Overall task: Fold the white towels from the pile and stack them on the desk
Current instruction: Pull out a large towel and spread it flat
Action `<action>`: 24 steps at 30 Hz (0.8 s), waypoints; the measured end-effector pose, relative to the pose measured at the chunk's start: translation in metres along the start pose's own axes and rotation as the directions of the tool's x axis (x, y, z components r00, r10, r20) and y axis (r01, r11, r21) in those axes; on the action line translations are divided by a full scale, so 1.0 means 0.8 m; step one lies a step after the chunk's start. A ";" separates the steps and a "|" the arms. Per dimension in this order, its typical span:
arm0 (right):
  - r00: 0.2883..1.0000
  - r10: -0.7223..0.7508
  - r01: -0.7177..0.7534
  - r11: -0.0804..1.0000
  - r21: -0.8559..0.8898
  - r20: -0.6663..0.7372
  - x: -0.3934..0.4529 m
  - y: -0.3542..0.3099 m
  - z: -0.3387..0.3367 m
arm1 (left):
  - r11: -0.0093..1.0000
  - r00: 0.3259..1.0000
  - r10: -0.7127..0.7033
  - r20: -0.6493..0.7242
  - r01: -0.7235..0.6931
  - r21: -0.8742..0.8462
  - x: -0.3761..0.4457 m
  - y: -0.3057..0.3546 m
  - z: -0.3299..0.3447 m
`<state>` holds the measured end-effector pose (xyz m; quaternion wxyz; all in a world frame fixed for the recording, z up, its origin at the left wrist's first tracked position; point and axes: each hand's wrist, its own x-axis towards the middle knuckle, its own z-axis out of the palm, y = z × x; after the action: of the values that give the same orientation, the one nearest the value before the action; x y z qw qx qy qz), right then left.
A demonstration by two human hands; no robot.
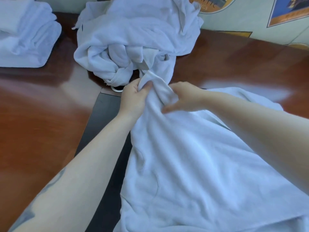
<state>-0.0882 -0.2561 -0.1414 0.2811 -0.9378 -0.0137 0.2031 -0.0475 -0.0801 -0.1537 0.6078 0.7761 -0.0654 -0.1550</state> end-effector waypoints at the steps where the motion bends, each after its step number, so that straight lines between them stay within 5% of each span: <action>1: 0.996 0.053 -0.047 0.996 -0.079 0.069 -0.002 0.009 0.002 | 0.999 1.000 -0.003 -0.023 0.003 0.035 0.000 -0.007 0.005; 4: 0.984 0.089 -0.033 0.944 -0.329 0.157 -0.009 0.034 0.003 | 0.990 0.997 0.003 -0.078 0.008 0.138 0.001 -0.026 0.017; 7: 0.981 -0.091 0.183 0.733 -0.655 0.172 -0.010 0.049 -0.009 | 0.979 0.993 0.011 -0.120 0.013 0.203 0.008 -0.033 0.028; 10: 0.982 -0.177 0.171 0.647 -0.743 0.072 -0.009 0.065 -0.051 | 0.975 0.976 0.000 -0.220 0.049 0.217 0.017 -0.035 0.030; 15: 0.999 0.047 -0.033 0.859 -0.512 0.015 -0.022 0.111 -0.067 | 0.973 0.946 -0.075 -0.315 0.139 0.187 0.034 -0.055 0.028; 18: 0.982 0.163 -0.191 0.861 -0.472 -0.100 -0.040 0.136 -0.027 | 0.945 0.931 -0.112 -0.348 0.208 0.252 0.048 -0.059 0.026; 22: 0.747 0.423 -0.547 0.829 -0.113 -0.514 -0.102 0.168 0.027 | 0.815 0.885 0.035 -0.465 0.244 0.525 0.050 -0.054 0.043; 24: 0.596 0.532 -0.658 0.753 0.013 -0.601 -0.147 0.181 0.056 | 0.801 0.866 0.287 -0.409 0.017 0.599 0.034 -0.042 0.082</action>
<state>-0.2260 -0.3706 -0.2087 0.0864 -0.9270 0.3650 -0.0073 -0.0458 -0.1397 -0.2043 0.3463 0.9309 -0.0139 0.1153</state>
